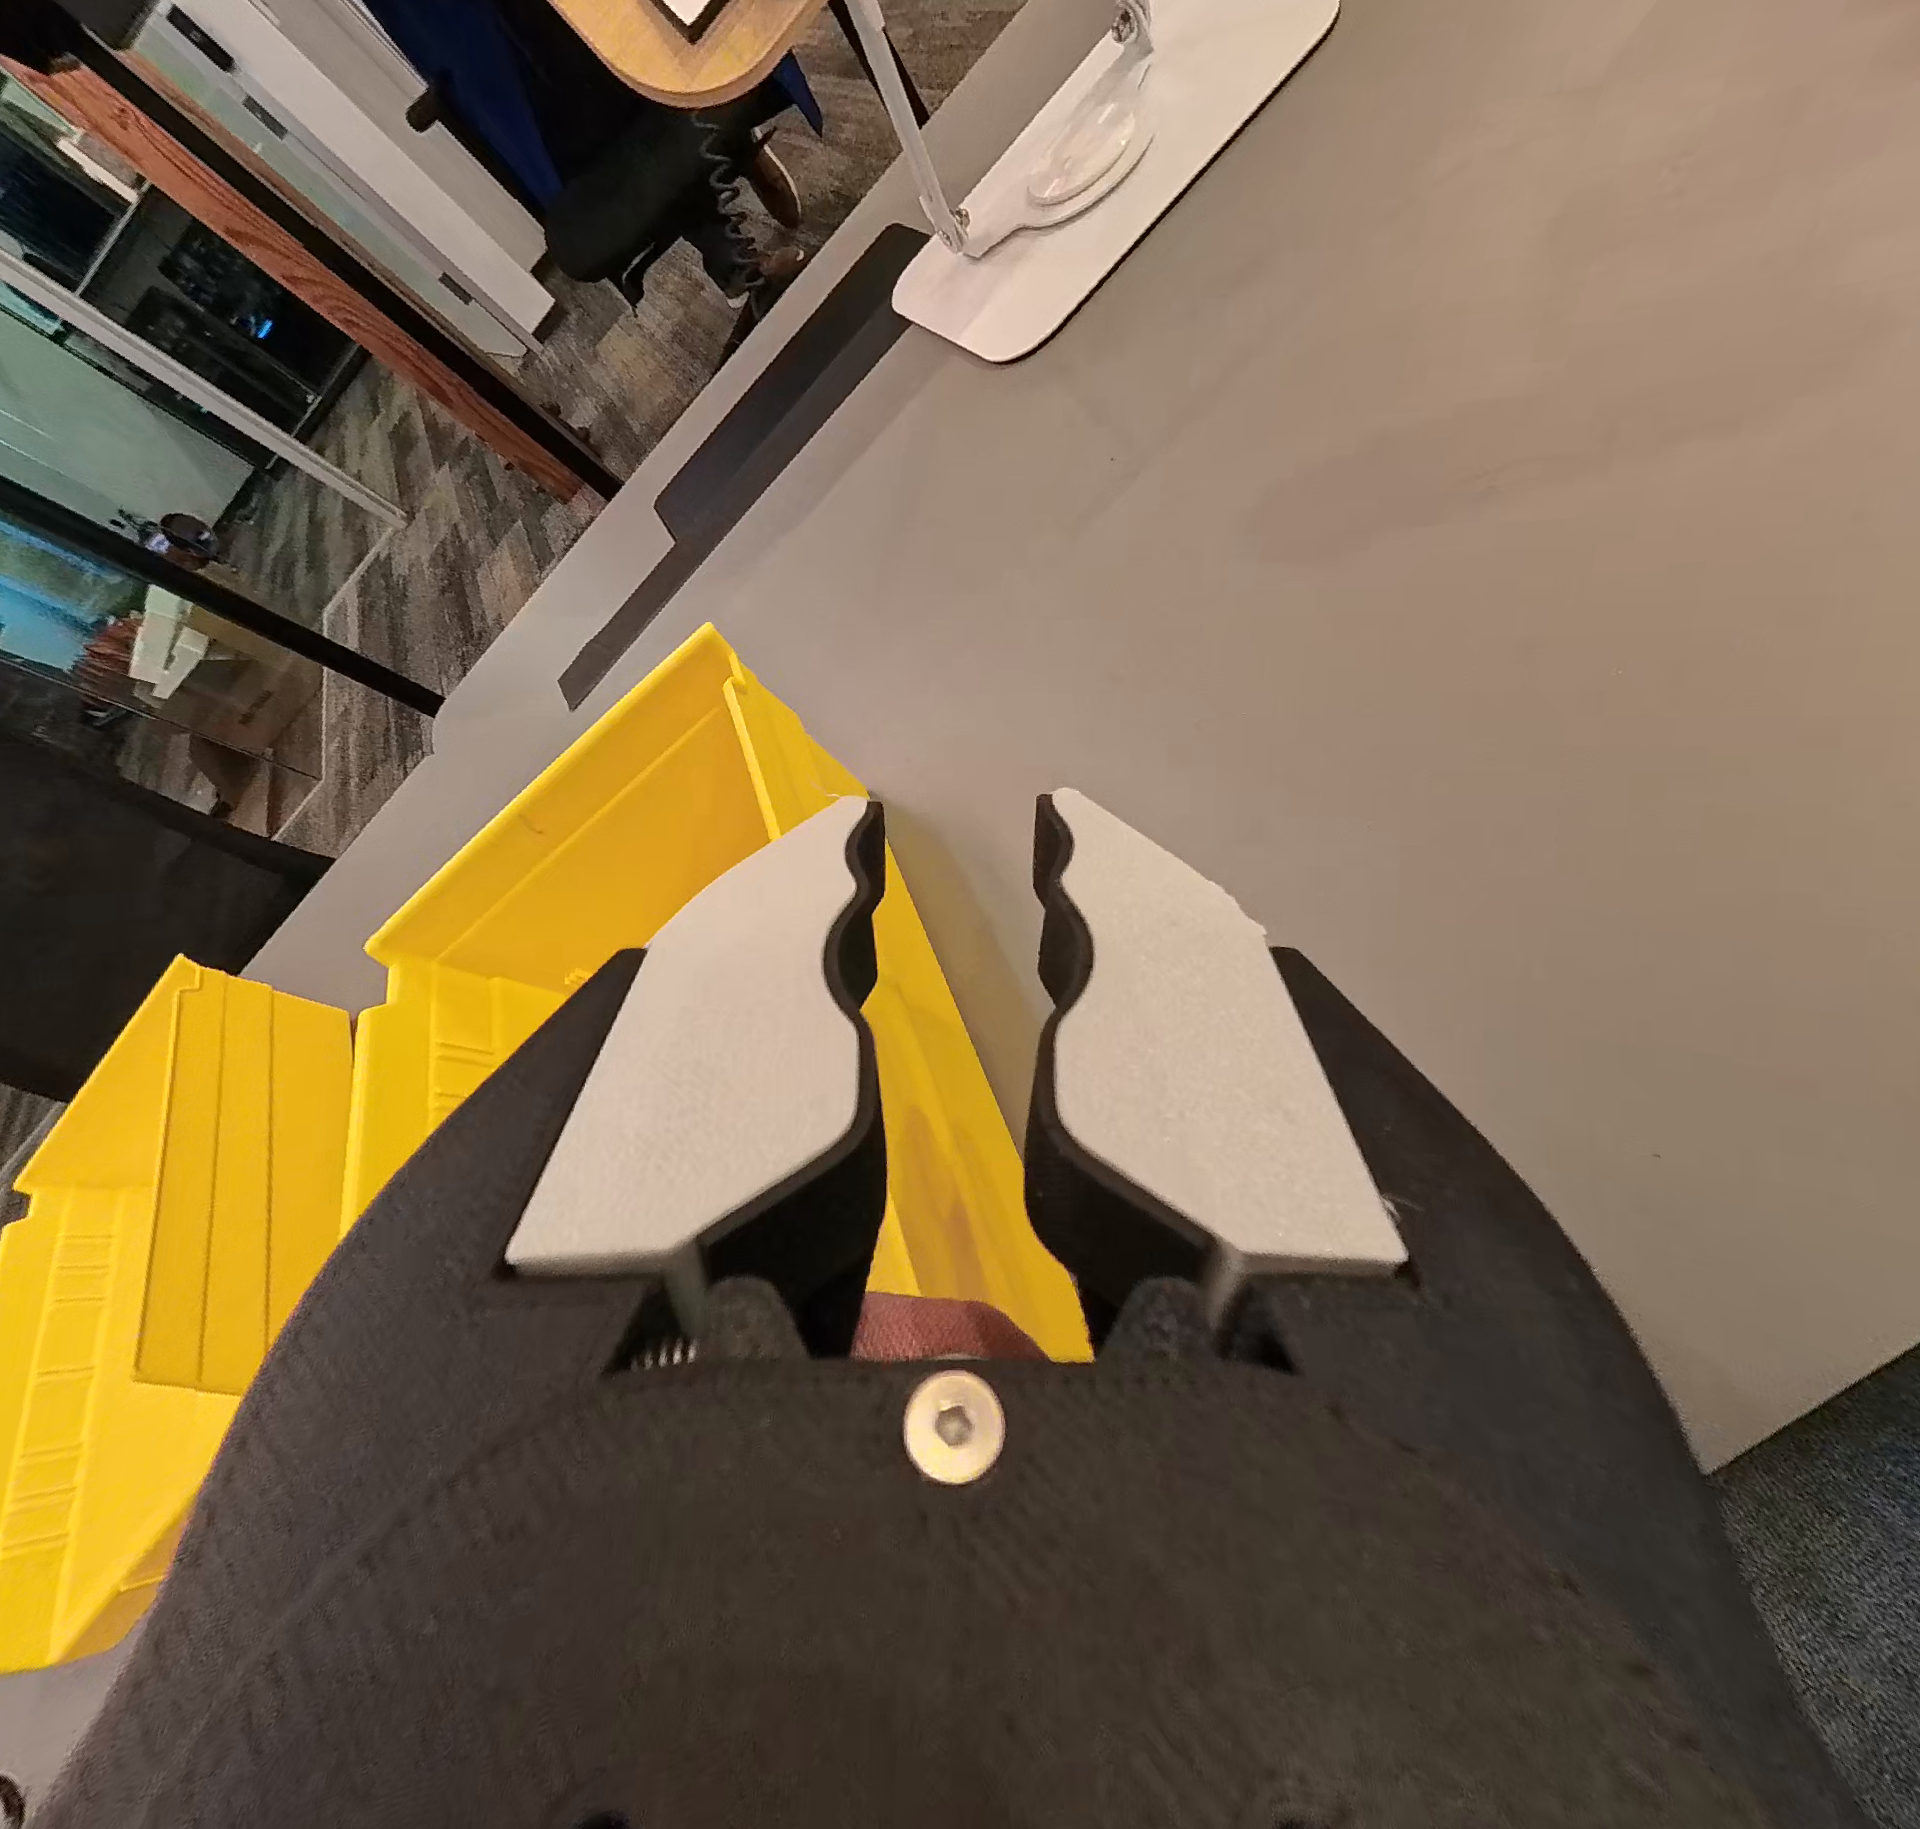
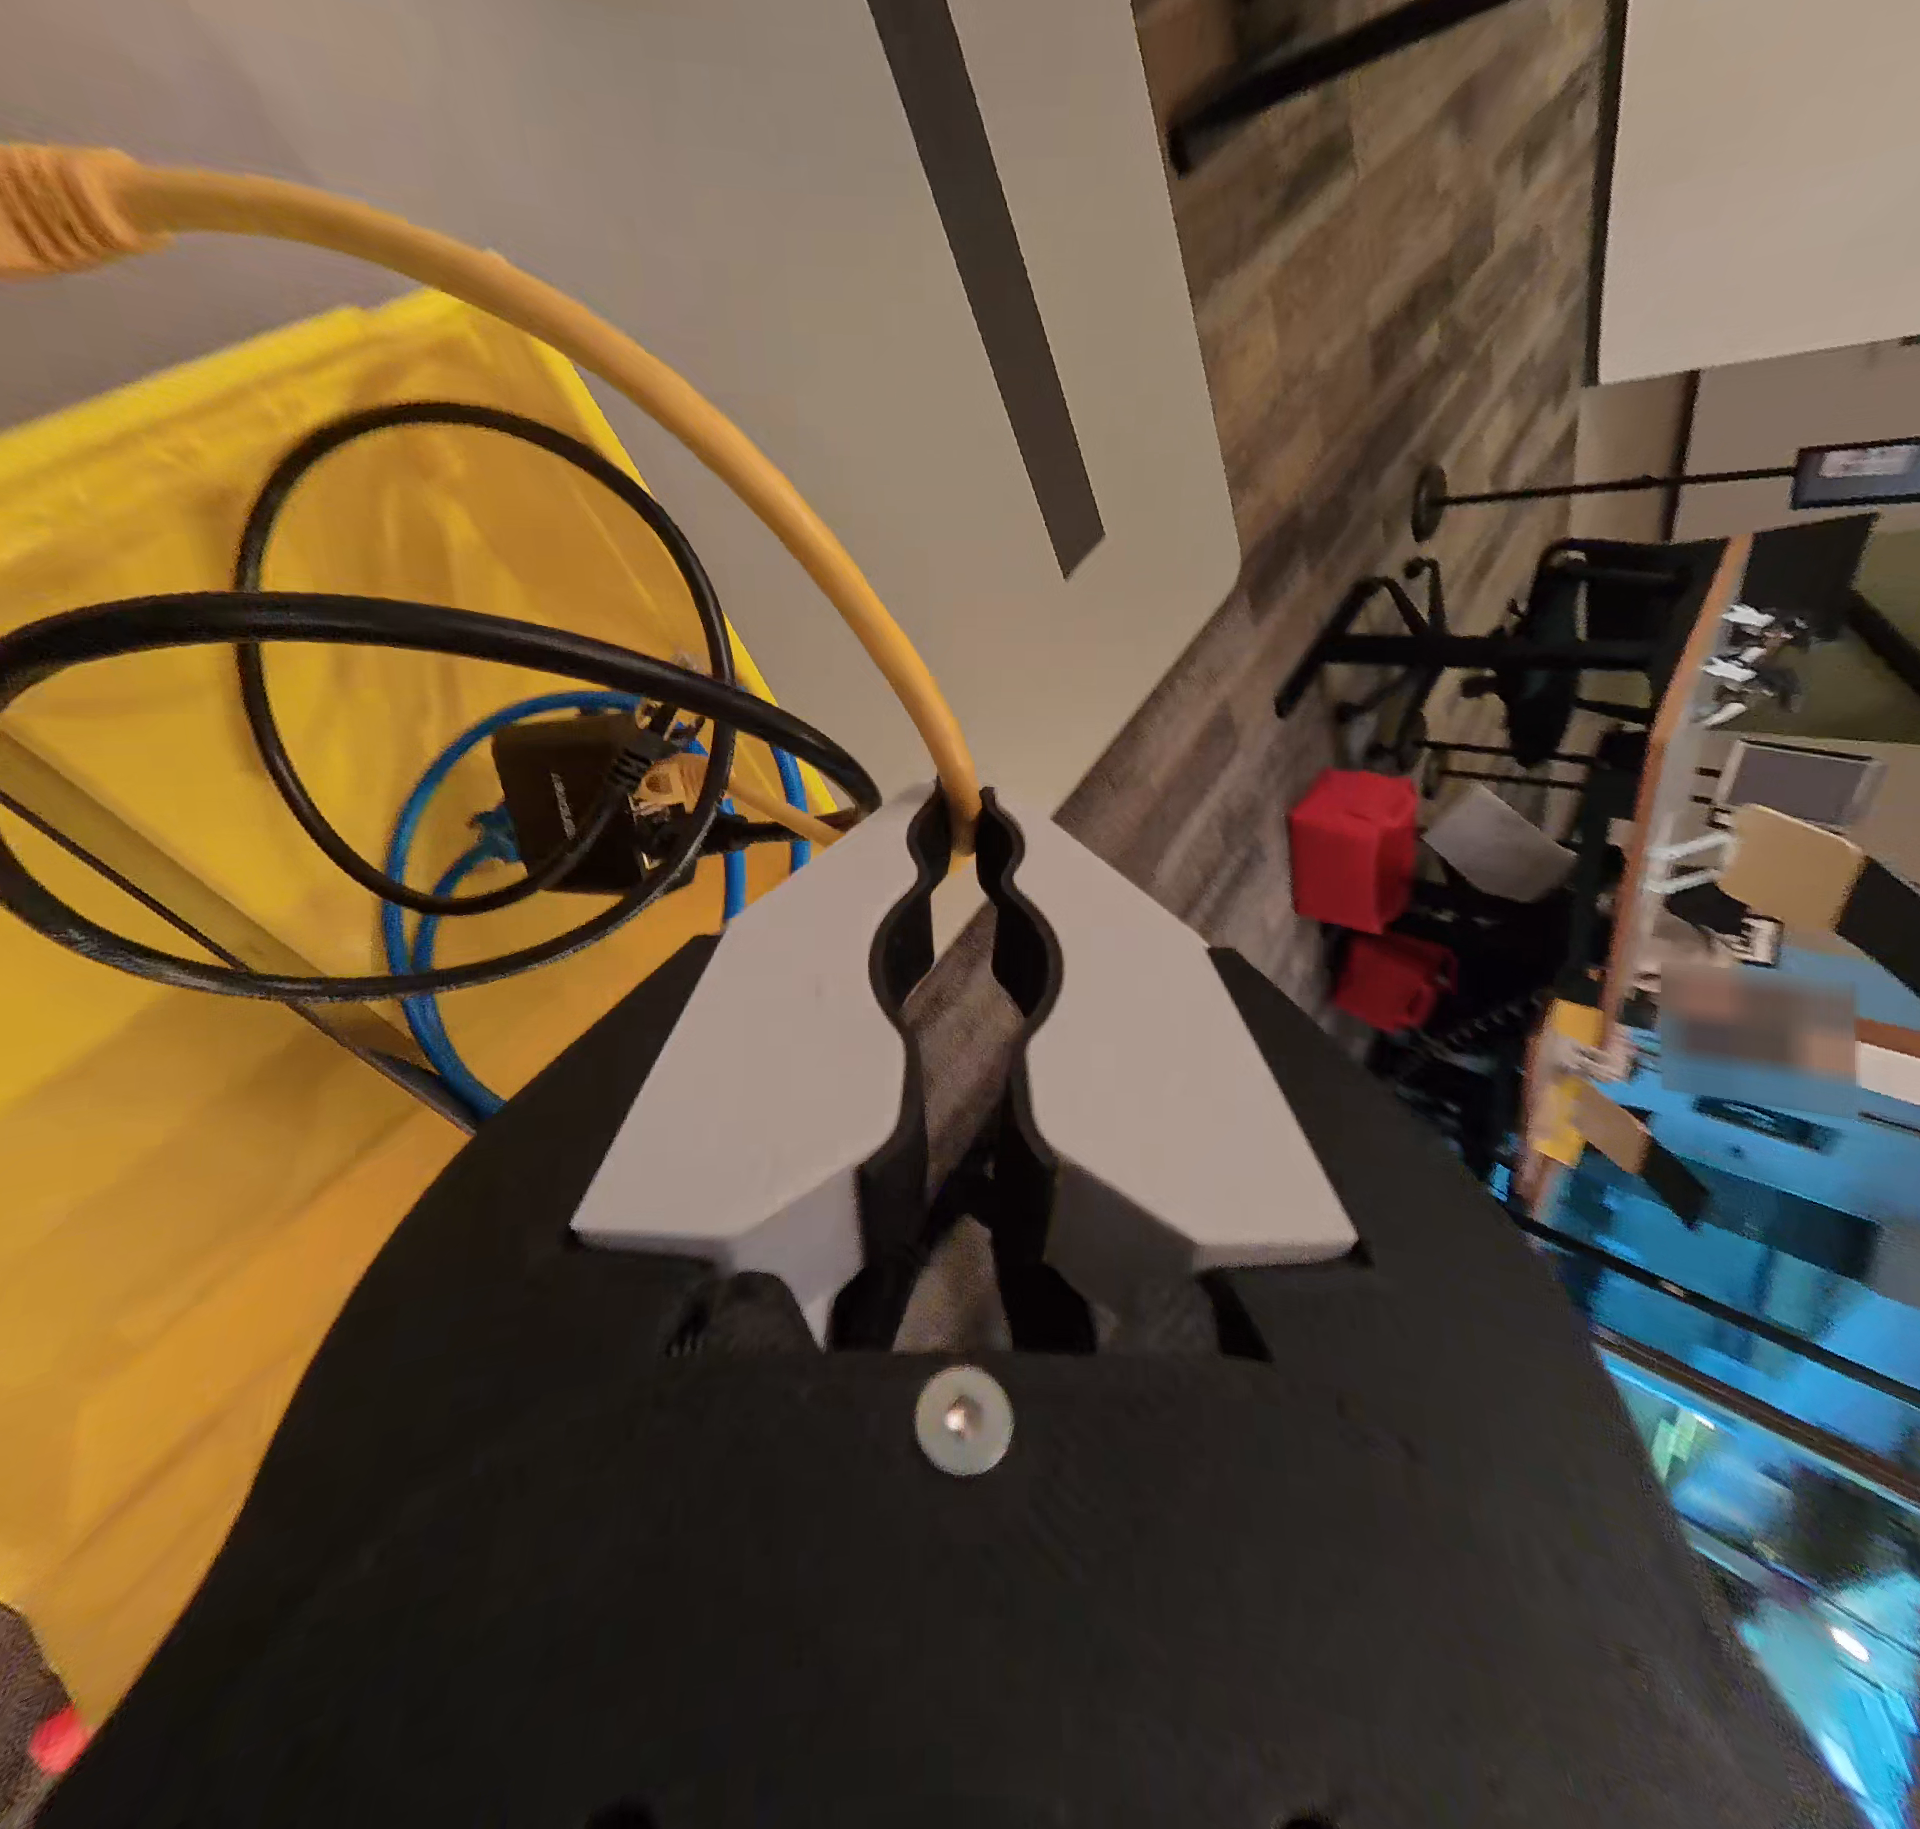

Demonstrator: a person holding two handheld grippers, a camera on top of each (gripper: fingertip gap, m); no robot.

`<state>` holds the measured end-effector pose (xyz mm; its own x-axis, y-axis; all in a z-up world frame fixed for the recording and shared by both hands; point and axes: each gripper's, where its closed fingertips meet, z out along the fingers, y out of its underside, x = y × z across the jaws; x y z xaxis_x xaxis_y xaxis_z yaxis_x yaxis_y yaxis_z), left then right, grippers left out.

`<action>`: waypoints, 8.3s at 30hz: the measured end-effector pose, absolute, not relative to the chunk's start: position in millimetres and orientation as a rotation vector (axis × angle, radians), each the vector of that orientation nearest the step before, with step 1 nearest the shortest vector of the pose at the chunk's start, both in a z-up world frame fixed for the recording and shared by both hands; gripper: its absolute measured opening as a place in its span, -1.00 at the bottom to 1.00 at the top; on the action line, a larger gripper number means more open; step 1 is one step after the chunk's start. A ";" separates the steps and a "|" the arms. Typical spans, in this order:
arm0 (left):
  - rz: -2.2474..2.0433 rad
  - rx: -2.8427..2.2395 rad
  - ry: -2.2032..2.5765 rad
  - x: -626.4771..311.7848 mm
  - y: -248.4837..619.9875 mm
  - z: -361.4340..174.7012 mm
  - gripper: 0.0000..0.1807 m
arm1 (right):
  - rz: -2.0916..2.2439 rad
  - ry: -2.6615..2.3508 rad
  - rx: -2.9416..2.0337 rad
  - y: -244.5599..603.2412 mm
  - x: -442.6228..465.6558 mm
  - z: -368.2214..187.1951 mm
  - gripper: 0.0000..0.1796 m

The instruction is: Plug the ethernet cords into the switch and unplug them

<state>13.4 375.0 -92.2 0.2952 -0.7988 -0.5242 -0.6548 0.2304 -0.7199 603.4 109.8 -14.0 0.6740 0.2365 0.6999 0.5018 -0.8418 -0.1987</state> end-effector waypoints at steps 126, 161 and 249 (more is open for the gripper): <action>0.070 -1.772 0.950 -157.3 468.4 -50.3 -0.16 | -0.360 0.278 -2.614 -73.0 583.2 -159.7 -0.28; -0.162 -2.099 0.728 -201.1 495.8 -155.7 -0.88 | -0.185 0.204 -2.438 16.9 543.3 -183.3 -0.73; -0.044 -2.189 0.963 -198.3 525.9 -175.6 -0.05 | -0.245 0.111 -2.378 -4.9 522.4 -163.6 -0.46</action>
